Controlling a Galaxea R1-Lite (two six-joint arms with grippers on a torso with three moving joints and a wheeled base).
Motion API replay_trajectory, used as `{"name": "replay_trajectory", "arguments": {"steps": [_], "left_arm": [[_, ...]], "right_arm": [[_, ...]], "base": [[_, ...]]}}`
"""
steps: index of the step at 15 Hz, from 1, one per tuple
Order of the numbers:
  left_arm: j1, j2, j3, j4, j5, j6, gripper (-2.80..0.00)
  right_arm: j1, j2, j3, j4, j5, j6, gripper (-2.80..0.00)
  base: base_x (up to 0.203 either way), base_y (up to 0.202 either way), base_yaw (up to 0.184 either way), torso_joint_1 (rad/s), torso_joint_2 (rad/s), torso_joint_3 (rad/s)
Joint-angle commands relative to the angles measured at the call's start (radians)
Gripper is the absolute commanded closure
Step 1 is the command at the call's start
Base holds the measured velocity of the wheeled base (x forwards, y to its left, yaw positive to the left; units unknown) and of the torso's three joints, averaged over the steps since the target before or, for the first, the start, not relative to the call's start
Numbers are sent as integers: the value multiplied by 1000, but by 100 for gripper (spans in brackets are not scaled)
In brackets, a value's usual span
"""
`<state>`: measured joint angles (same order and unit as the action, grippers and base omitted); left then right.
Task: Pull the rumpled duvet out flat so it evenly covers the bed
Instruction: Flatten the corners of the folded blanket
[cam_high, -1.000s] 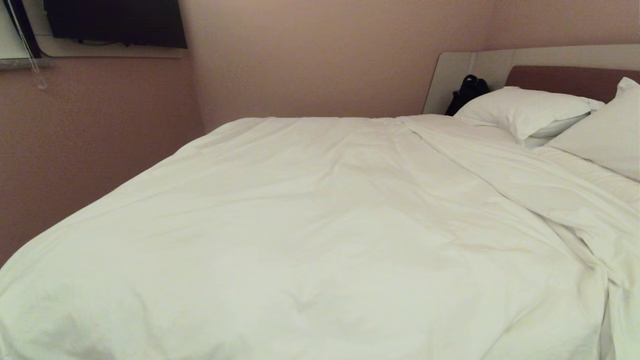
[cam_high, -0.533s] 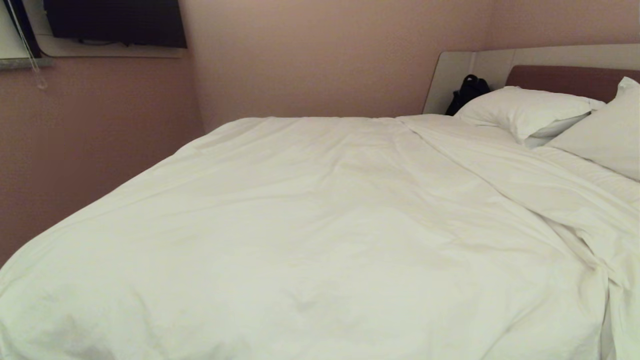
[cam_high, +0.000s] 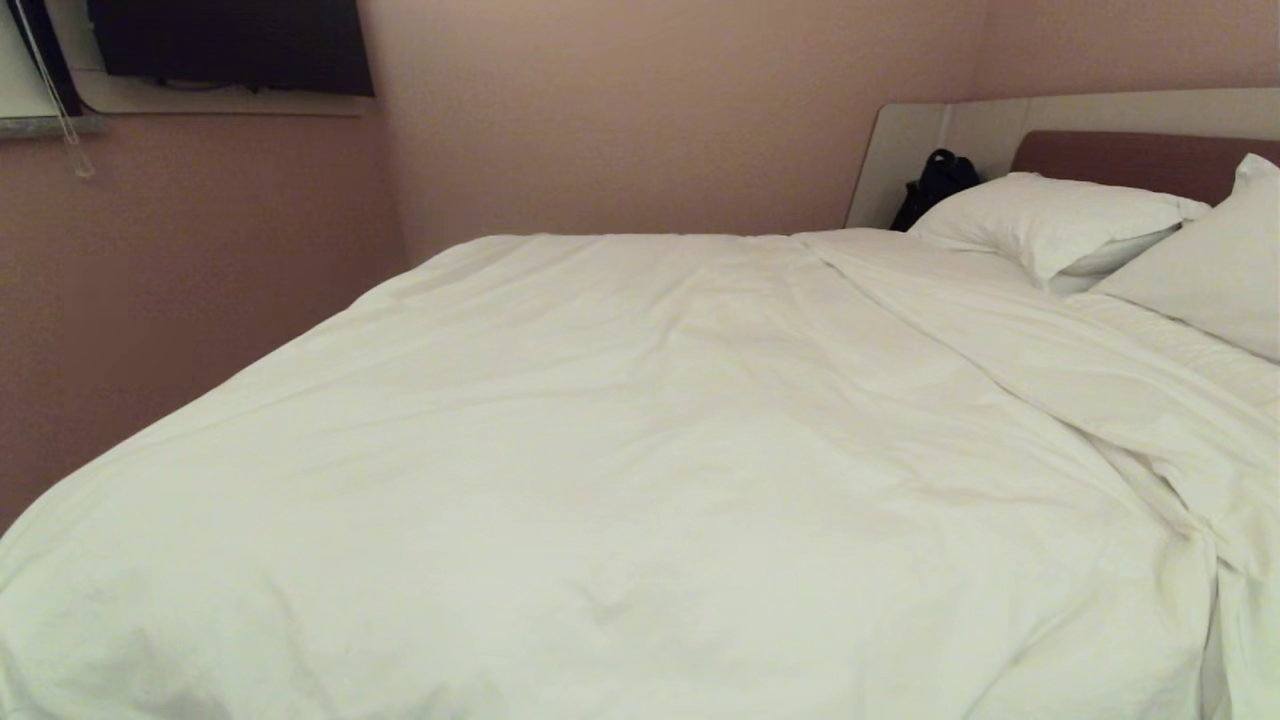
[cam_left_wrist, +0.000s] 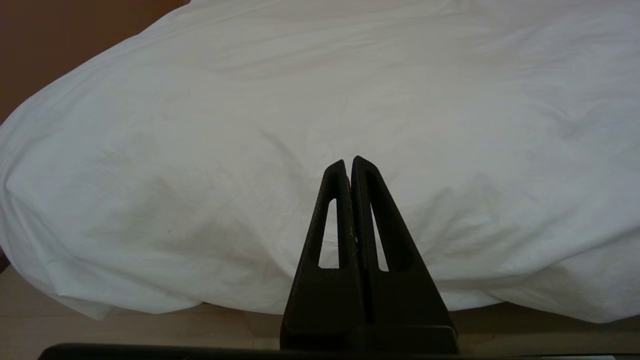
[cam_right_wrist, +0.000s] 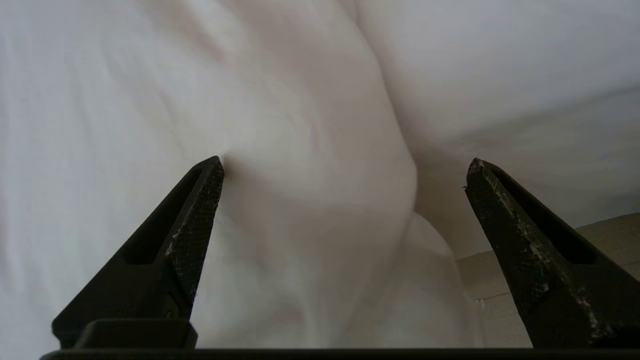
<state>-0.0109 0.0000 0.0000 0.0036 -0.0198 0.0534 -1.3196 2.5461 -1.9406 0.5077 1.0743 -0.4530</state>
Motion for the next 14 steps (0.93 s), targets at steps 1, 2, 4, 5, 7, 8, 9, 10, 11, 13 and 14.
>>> {"name": "replay_trajectory", "arguments": {"steps": [1,2,4,5,7,8,9,10,11,13,14], "left_arm": [[0,0,0,1,0,0,0],[0,0,0,0,0,0,0],[0,0,0,1,0,0,0],[0,0,0,1,0,0,0],[0,0,0,-1,0,0,0],[0,0,0,1,0,0,0],[0,0,0,1,0,0,0],[0,0,0,-1,0,0,0],[0,0,0,1,0,0,0],[0,0,0,-1,0,0,0],[0,0,0,1,0,0,0]], "right_arm": [[0,19,0,-3,8,-3,-280],[1,26,0,-5,11,-1,-280],[8,33,0,1,31,-3,-280],[9,31,2,12,54,-3,-280],[13,29,1,29,69,-4,-280],[20,31,2,33,70,-2,-280],[25,30,2,55,71,-3,-280],[33,28,2,78,74,-5,-280],[38,27,2,100,89,-7,-280],[50,25,2,136,113,-12,-280],[55,26,2,144,114,-12,-280]], "base": [[0,0,0,0,0,0],[0,0,0,0,0,0],[0,0,0,0,0,0],[0,0,0,0,0,0],[0,0,0,0,0,0],[0,0,0,0,0,0],[0,0,0,0,0,0],[0,0,0,0,0,0],[0,0,0,0,0,0],[0,0,0,0,0,0],[0,0,0,0,0,0]]}}
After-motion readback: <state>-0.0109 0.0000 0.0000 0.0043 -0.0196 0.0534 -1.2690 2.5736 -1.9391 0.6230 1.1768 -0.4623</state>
